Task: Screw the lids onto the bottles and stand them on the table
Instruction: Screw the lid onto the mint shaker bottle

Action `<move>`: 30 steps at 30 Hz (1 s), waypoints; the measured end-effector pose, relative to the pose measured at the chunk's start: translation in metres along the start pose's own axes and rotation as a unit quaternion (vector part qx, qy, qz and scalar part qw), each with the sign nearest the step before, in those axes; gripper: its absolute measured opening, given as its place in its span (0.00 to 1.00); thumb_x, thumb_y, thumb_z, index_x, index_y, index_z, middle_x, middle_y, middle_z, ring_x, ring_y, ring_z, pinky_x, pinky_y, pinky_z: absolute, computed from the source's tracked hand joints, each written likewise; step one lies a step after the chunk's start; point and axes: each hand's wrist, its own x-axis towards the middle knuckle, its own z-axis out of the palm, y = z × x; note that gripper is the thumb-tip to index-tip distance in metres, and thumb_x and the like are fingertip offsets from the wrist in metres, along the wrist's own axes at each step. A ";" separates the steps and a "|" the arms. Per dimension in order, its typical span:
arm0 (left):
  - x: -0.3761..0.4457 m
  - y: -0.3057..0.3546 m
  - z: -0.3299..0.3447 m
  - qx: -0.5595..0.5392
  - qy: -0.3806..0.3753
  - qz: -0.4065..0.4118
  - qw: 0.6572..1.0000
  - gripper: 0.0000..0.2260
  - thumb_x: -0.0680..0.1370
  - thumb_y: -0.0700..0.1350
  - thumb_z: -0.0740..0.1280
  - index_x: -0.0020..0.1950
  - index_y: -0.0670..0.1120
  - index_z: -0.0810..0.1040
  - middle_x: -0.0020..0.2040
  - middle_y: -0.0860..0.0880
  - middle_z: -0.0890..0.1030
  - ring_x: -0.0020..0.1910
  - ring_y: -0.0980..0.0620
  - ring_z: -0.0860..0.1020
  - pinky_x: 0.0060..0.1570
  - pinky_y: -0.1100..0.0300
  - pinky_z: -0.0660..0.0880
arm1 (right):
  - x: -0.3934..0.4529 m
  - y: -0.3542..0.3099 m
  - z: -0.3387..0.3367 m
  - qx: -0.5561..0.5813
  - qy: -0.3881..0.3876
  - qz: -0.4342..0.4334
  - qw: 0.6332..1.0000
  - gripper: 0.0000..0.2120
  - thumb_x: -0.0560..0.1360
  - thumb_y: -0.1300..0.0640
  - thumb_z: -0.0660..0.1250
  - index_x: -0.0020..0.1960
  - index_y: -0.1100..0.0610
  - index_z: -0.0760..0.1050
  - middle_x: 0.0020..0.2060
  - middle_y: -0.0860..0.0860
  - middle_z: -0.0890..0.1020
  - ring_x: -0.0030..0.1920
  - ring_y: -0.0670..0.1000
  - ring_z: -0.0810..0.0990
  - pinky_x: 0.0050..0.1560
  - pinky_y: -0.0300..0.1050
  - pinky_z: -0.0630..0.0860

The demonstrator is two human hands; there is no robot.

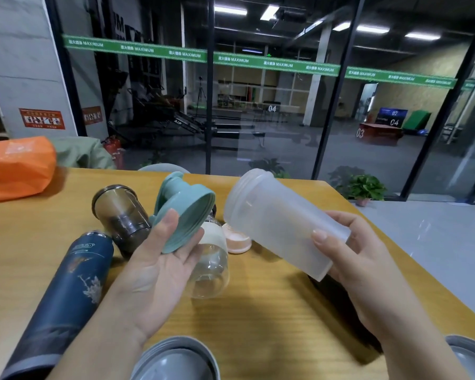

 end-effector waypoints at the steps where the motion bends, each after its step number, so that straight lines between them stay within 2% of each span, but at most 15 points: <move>1: 0.000 0.000 -0.001 0.014 0.004 -0.002 1.000 0.38 0.51 0.55 0.83 0.61 0.50 0.81 0.62 0.49 0.80 0.62 0.48 0.78 0.61 0.50 0.68 | 0.000 0.000 0.000 0.003 -0.012 -0.001 1.000 0.29 0.54 0.37 0.72 0.53 0.45 0.76 0.47 0.46 0.84 0.47 0.48 0.83 0.46 0.52 0.78; 5: 0.000 0.001 0.000 0.019 0.007 -0.011 1.000 0.38 0.53 0.57 0.82 0.61 0.49 0.81 0.63 0.49 0.79 0.65 0.48 0.75 0.65 0.51 0.67 | -0.005 -0.003 0.003 -0.004 -0.069 -0.010 0.998 0.32 0.53 0.40 0.71 0.57 0.46 0.76 0.46 0.44 0.85 0.46 0.45 0.84 0.40 0.36 0.76; 7: -0.002 0.001 0.002 0.013 -0.018 -0.014 1.000 0.36 0.54 0.55 0.82 0.59 0.47 0.82 0.62 0.47 0.80 0.63 0.47 0.77 0.63 0.50 0.72 | -0.008 -0.005 0.006 0.000 -0.091 -0.014 0.996 0.33 0.53 0.41 0.72 0.58 0.46 0.76 0.46 0.43 0.85 0.45 0.43 0.84 0.38 0.32 0.76; 10: -0.004 0.001 0.005 0.012 -0.035 -0.025 0.999 0.33 0.53 0.53 0.83 0.56 0.46 0.83 0.60 0.45 0.81 0.58 0.47 0.80 0.51 0.53 0.79 | -0.009 -0.006 0.008 0.007 -0.113 -0.024 0.993 0.33 0.54 0.42 0.73 0.58 0.45 0.75 0.48 0.44 0.85 0.48 0.44 0.84 0.41 0.34 0.78; 12: -0.003 -0.001 0.004 0.006 -0.024 -0.036 0.999 0.34 0.52 0.51 0.84 0.56 0.45 0.83 0.60 0.43 0.81 0.58 0.46 0.80 0.54 0.51 0.77 | -0.010 -0.006 0.009 0.014 -0.123 -0.034 0.992 0.33 0.53 0.42 0.76 0.58 0.44 0.76 0.50 0.45 0.85 0.50 0.46 0.84 0.43 0.35 0.78; 14: -0.002 -0.003 0.003 0.003 -0.022 -0.047 0.999 0.35 0.52 0.49 0.84 0.57 0.44 0.82 0.61 0.42 0.80 0.59 0.46 0.79 0.58 0.48 0.74 | -0.010 -0.007 0.010 0.019 -0.134 -0.044 0.990 0.36 0.49 0.38 0.79 0.56 0.41 0.77 0.52 0.46 0.84 0.51 0.47 0.84 0.44 0.35 0.78; 16: -0.001 -0.004 0.002 0.000 -0.026 -0.054 0.998 0.35 0.52 0.49 0.84 0.58 0.44 0.82 0.61 0.42 0.80 0.60 0.46 0.79 0.59 0.47 0.72 | -0.011 -0.008 0.011 0.028 -0.140 -0.048 0.989 0.35 0.49 0.33 0.79 0.55 0.39 0.77 0.52 0.46 0.84 0.52 0.47 0.83 0.44 0.36 0.78; 19: -0.002 -0.003 0.000 -0.008 -0.031 -0.058 0.998 0.36 0.52 0.48 0.84 0.59 0.45 0.81 0.62 0.42 0.80 0.61 0.45 0.78 0.60 0.47 0.72 | -0.012 -0.009 0.011 0.024 -0.148 -0.051 0.987 0.35 0.49 0.32 0.78 0.55 0.37 0.76 0.53 0.46 0.84 0.53 0.48 0.83 0.44 0.38 0.79; 23: 0.000 -0.004 -0.001 -0.005 -0.027 -0.061 0.998 0.40 0.53 0.48 0.84 0.63 0.43 0.78 0.62 0.41 0.79 0.61 0.44 0.78 0.61 0.46 0.71 | -0.015 -0.007 0.014 -0.026 -0.153 -0.073 0.985 0.35 0.52 0.29 0.76 0.57 0.34 0.74 0.54 0.46 0.82 0.54 0.50 0.82 0.48 0.47 0.80; 30: -0.005 -0.003 0.005 -0.032 -0.052 -0.074 0.995 0.33 0.51 0.47 0.84 0.55 0.43 0.83 0.60 0.43 0.81 0.58 0.47 0.80 0.56 0.51 0.76 | -0.018 -0.003 0.015 -0.012 -0.156 -0.096 0.983 0.33 0.54 0.31 0.77 0.57 0.35 0.74 0.55 0.44 0.81 0.55 0.50 0.82 0.50 0.44 0.79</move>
